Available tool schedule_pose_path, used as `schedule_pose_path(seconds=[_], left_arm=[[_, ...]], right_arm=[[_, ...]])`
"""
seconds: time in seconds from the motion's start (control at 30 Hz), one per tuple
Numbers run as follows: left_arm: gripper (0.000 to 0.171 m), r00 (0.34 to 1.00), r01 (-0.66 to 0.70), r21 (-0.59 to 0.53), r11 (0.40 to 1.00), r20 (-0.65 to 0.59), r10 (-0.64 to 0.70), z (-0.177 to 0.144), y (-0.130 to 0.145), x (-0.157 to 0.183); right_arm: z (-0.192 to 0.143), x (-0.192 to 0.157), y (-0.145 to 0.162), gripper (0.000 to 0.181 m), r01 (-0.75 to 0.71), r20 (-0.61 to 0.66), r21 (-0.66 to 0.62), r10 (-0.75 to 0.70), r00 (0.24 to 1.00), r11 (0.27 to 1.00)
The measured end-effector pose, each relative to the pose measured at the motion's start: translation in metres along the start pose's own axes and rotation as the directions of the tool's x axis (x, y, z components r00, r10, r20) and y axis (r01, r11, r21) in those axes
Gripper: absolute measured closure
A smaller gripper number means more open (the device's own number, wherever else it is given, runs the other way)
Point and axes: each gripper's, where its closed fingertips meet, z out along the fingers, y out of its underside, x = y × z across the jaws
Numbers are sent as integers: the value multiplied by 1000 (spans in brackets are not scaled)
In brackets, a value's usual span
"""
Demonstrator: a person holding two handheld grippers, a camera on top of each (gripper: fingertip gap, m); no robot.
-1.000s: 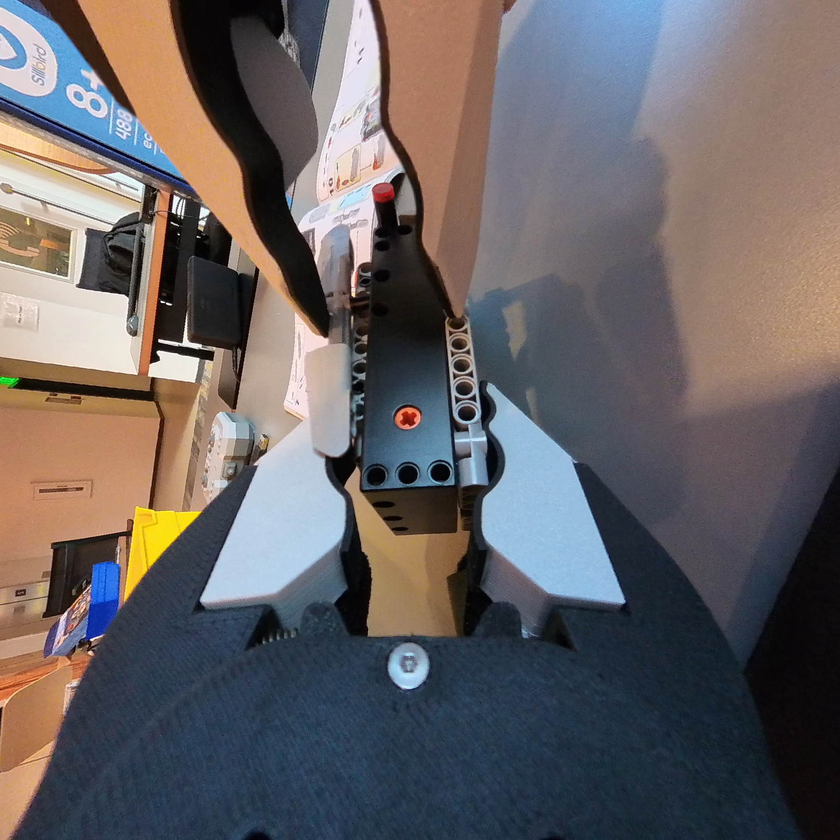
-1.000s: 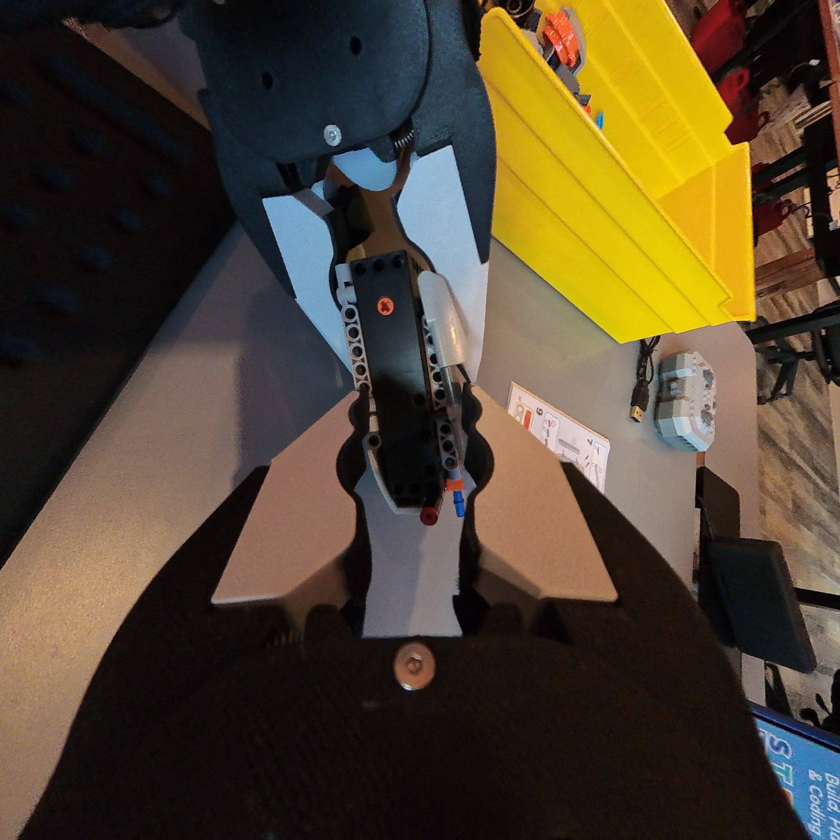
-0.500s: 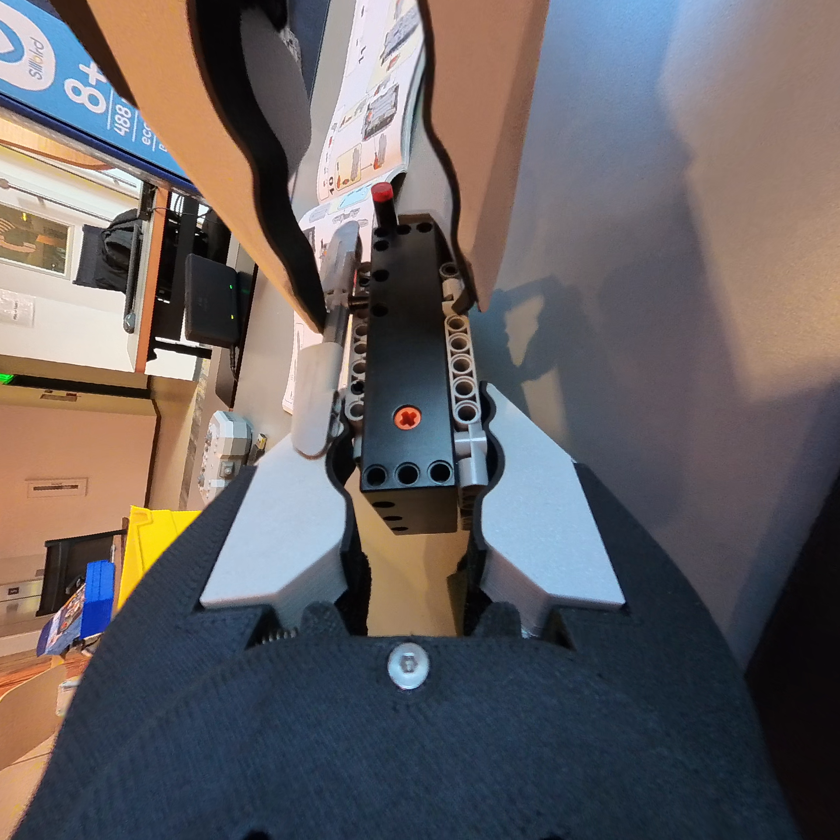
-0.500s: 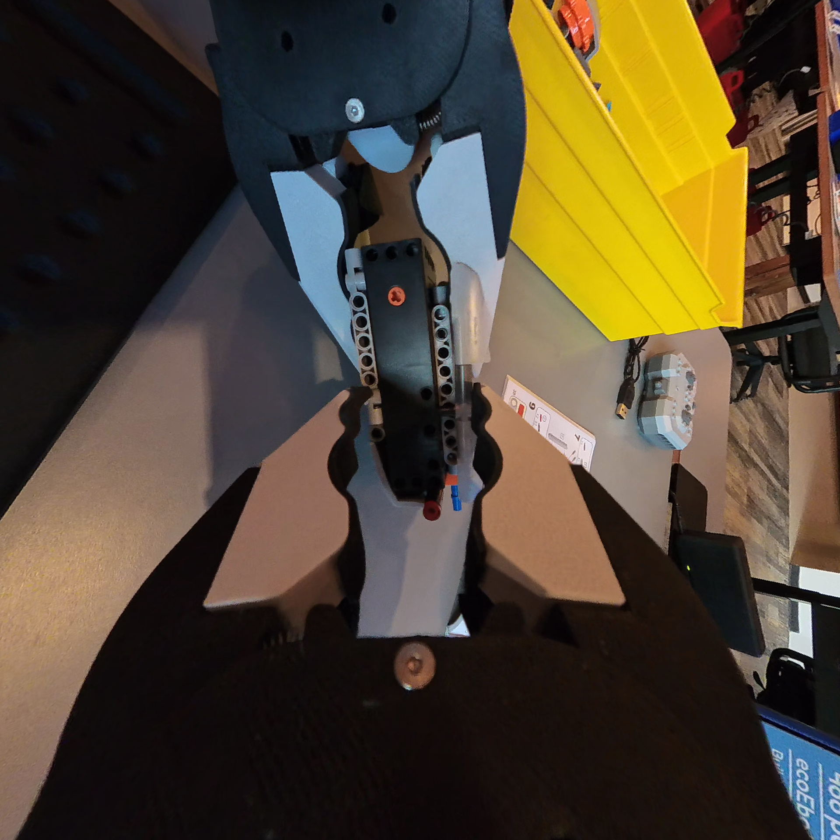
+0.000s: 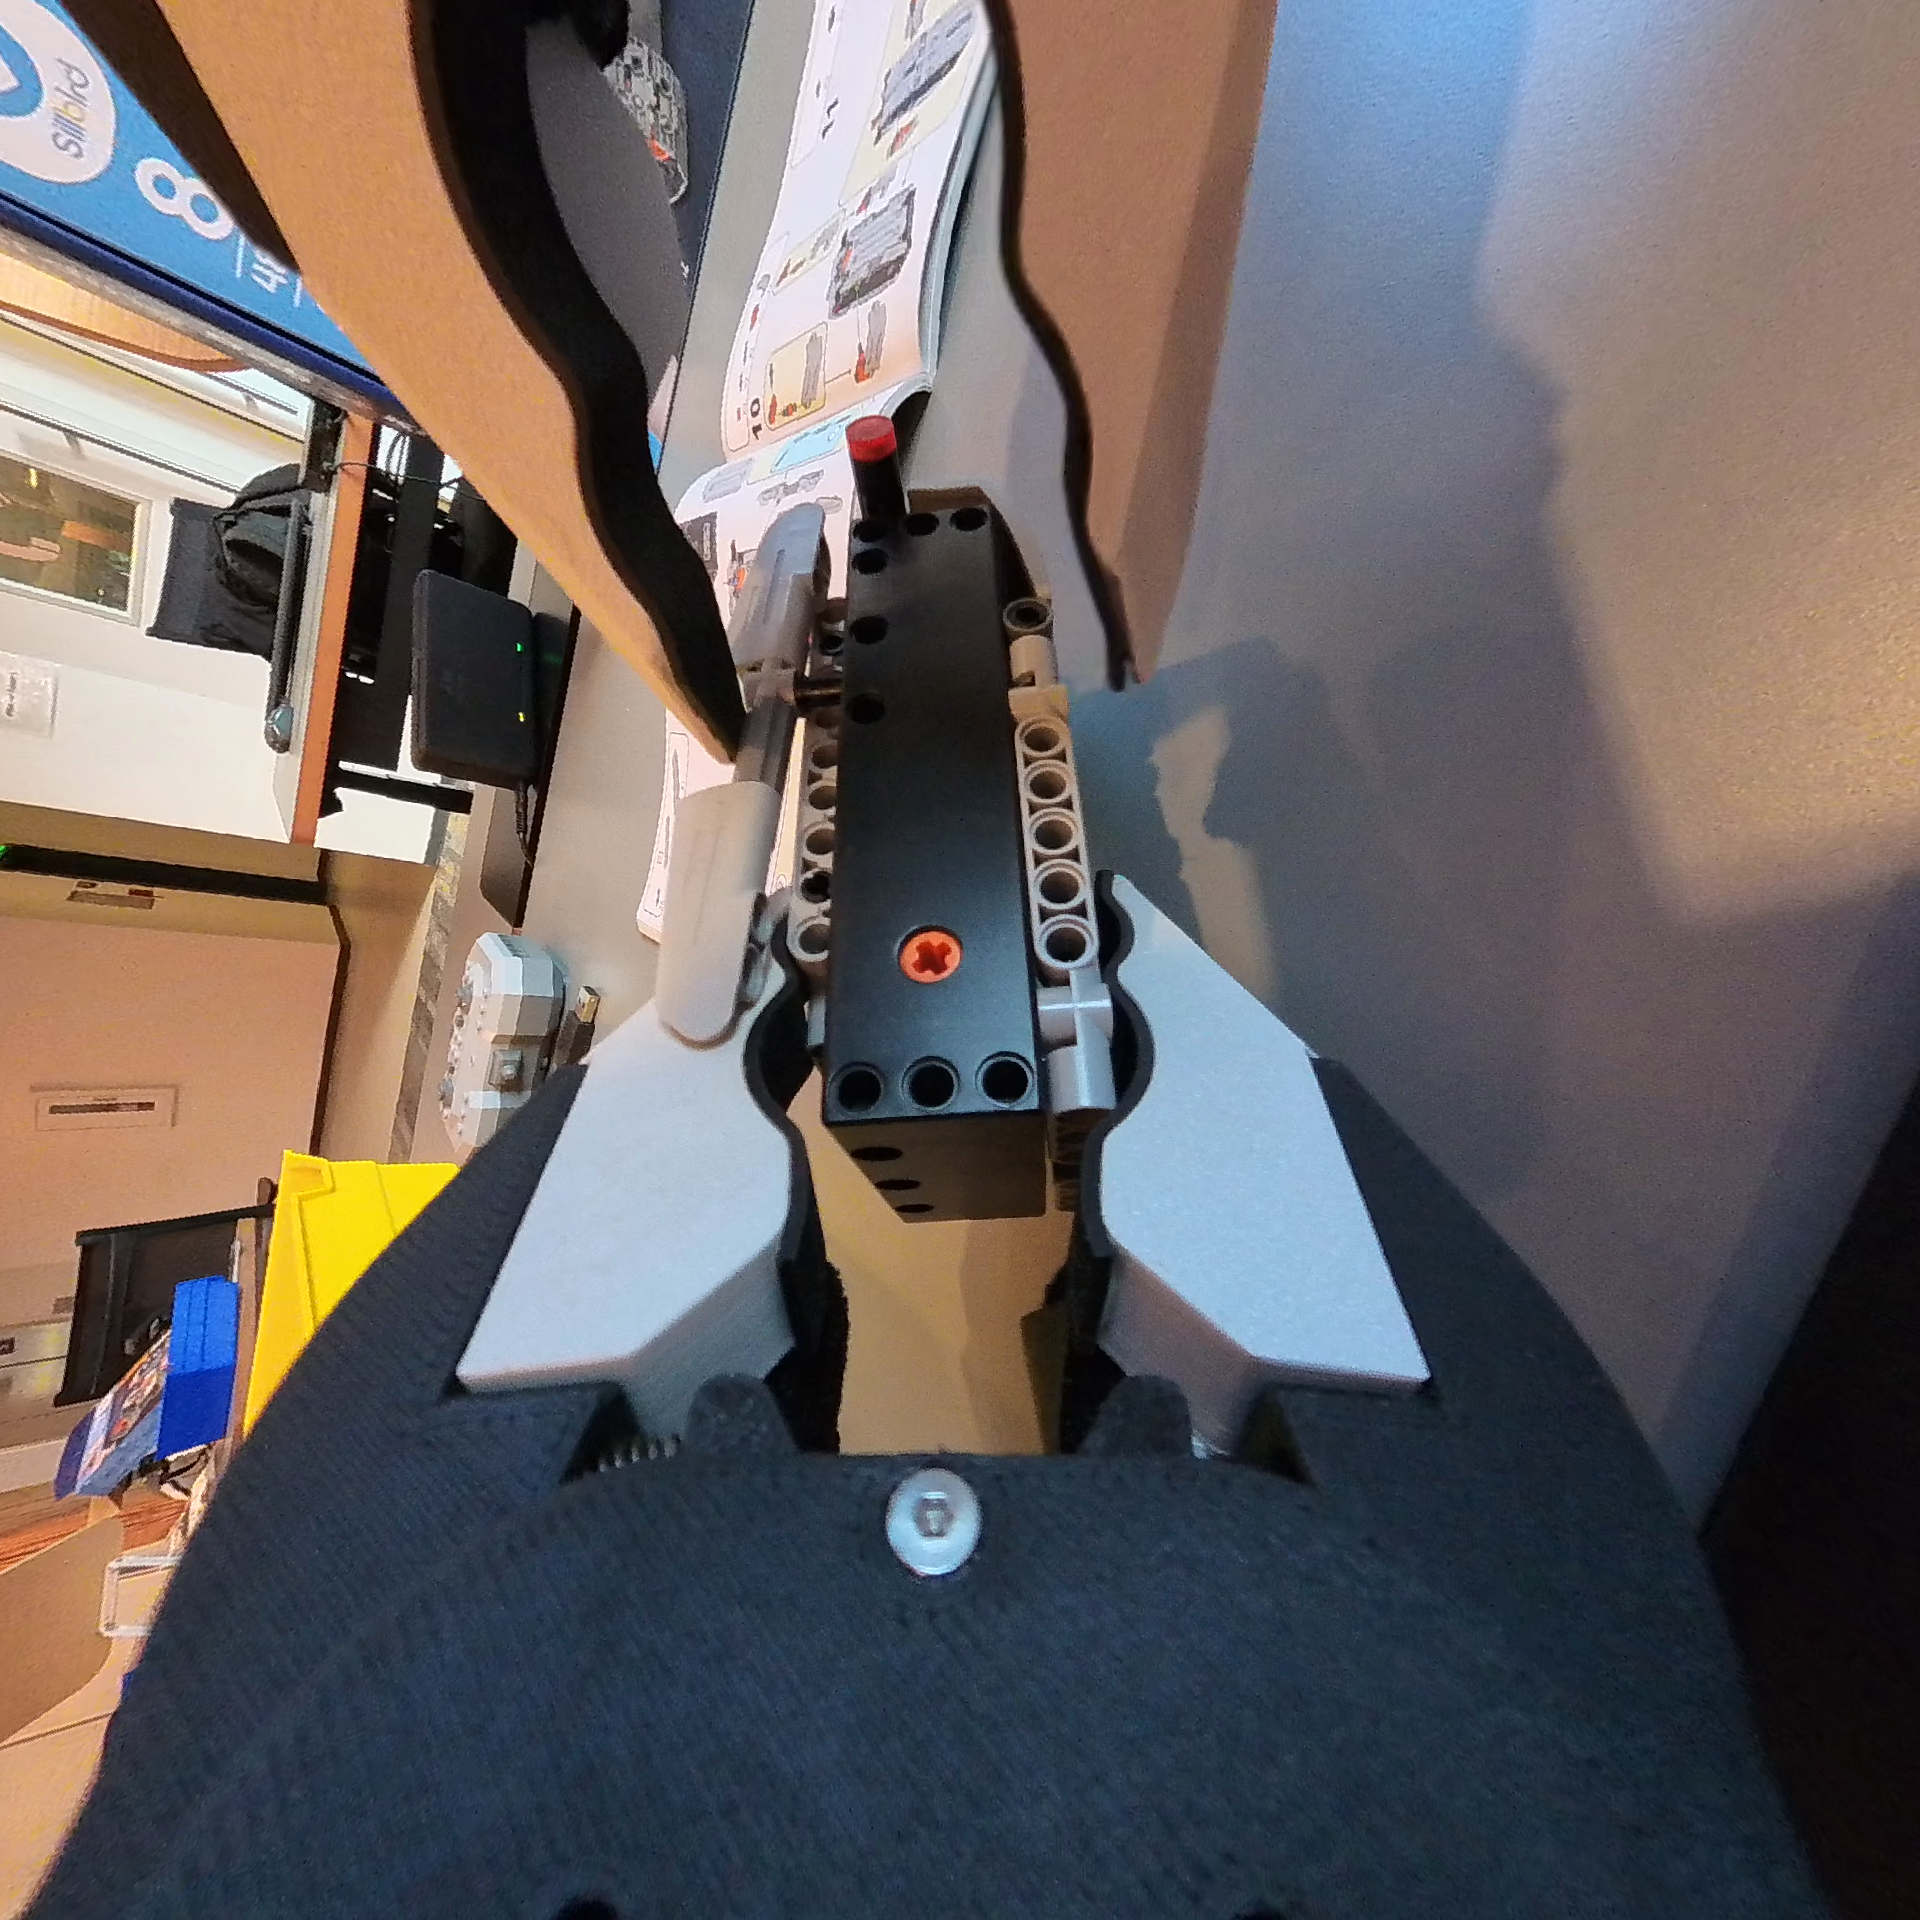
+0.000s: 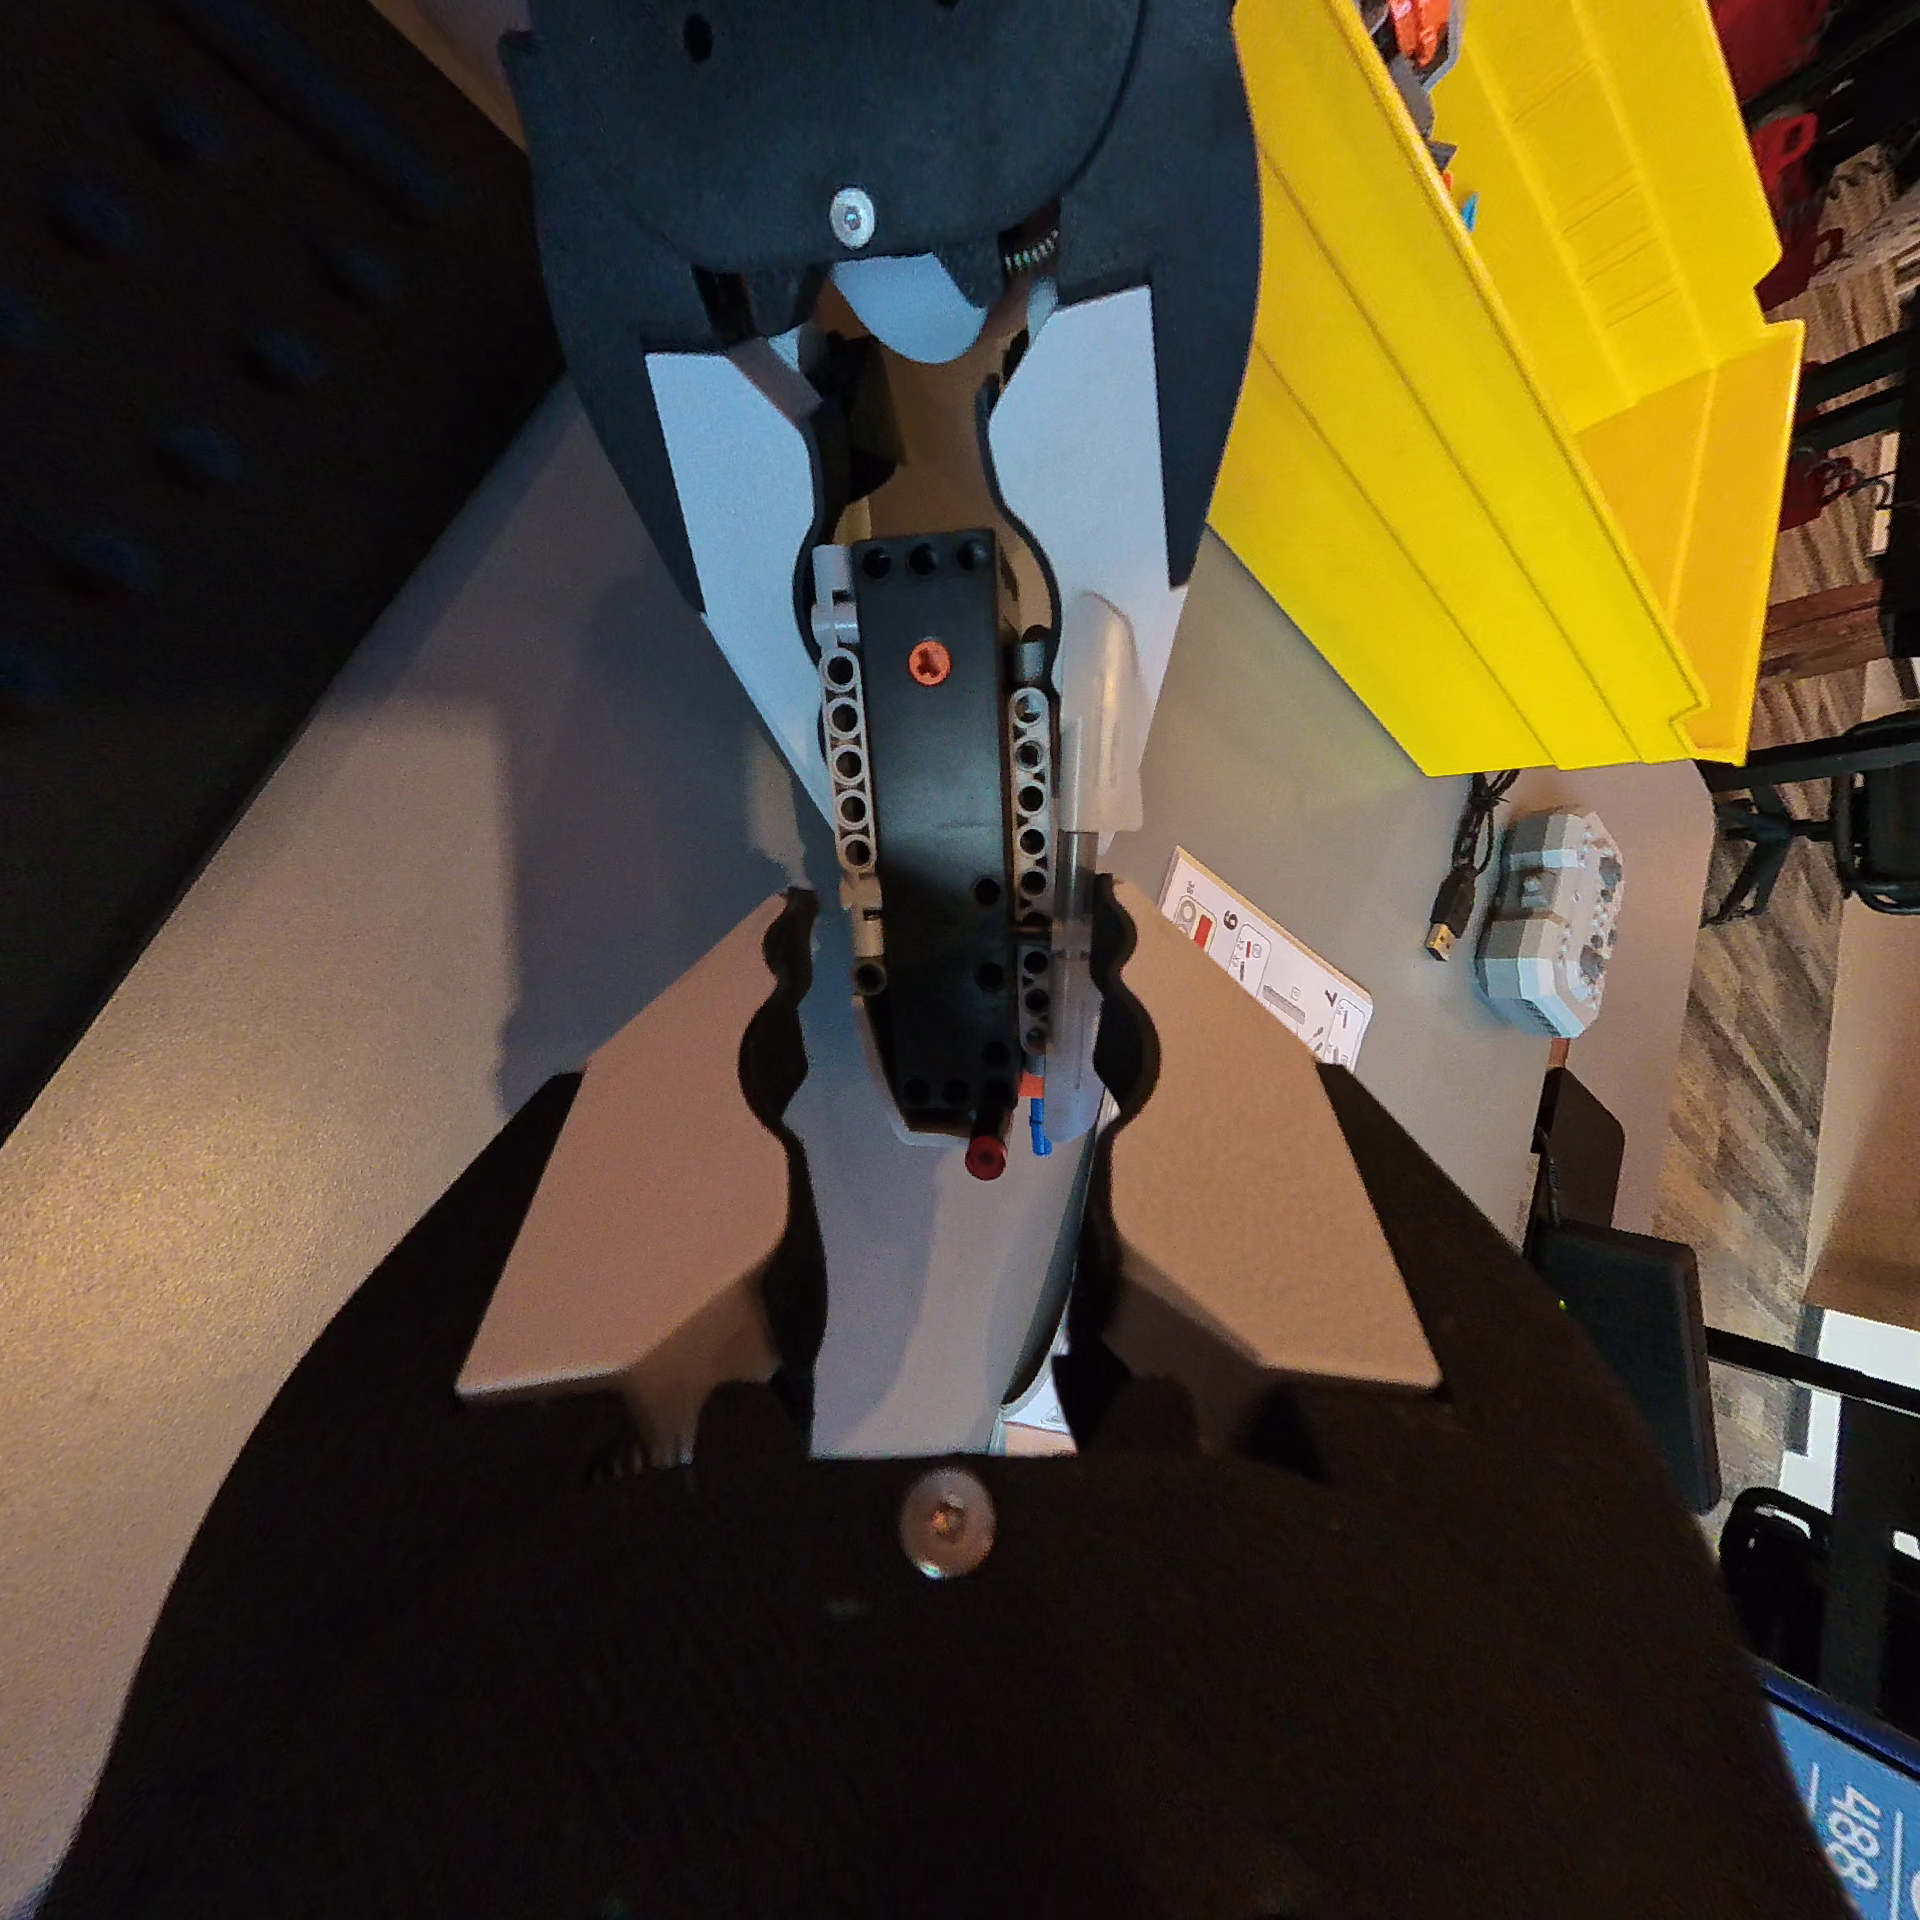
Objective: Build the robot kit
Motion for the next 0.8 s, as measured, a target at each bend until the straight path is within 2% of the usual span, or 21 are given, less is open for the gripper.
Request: schedule_pose_path(seconds=[0.07, 0.4, 0.67, 0.8], left_arm=[[120, 1000, 3, 0, 1000, -2, -3, 0, 0, 0], [121, 1000, 5, 1, 1000, -1, -5, 0, 0, 0], [120, 1000, 3, 3, 1000, 4, -3, 0, 1, 0], [121, 1000, 1, 4, 1000, 4, -1, 0, 1, 0]], right_arm=[[1, -1, 2, 125, 11, 8, -18, -11, 1000, 1000], [1, 3, 4, 134, 67, -16, -40, -68, 998, 997], [1, 3, 4, 134, -23, -74, 9, 24, 997, 1000], [0, 3, 4, 134, -21, -119, 25, 24, 993, 999]])
